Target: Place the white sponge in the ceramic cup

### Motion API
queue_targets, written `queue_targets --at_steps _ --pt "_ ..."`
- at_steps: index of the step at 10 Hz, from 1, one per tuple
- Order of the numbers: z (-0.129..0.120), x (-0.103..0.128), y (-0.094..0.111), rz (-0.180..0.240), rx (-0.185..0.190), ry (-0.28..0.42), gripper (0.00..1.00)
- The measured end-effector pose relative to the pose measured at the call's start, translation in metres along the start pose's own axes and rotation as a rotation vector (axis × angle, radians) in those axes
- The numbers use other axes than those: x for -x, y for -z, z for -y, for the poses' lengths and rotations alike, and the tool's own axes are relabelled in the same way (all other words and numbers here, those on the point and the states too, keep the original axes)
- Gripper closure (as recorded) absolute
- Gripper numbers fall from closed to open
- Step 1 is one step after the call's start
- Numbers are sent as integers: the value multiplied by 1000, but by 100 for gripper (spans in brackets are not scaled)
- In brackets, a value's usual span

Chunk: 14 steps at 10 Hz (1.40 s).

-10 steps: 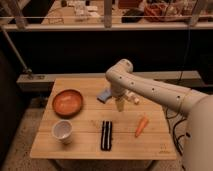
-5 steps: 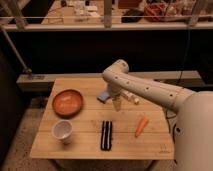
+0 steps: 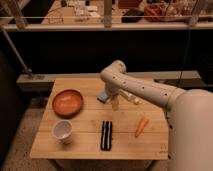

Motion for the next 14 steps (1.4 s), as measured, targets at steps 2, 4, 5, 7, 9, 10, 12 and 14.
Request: queue_targets --at_steps 2,4,5,7,9,10,12,14 --pt "5 1 -4 8 -3 -10 20" --pt "13 6 -10 19 -6 -18 20" --pt "15 6 -12 22 -6 -23 20" --pt "17 5 -18 32 -4 -36 20" --pt "23 4 -26 51 -4 -60 20" --pt "26 4 -29 60 -2 -70 20" --pt "30 5 -34 71 0 -81 20" --pt "35 8 -41 88 7 -94 20"
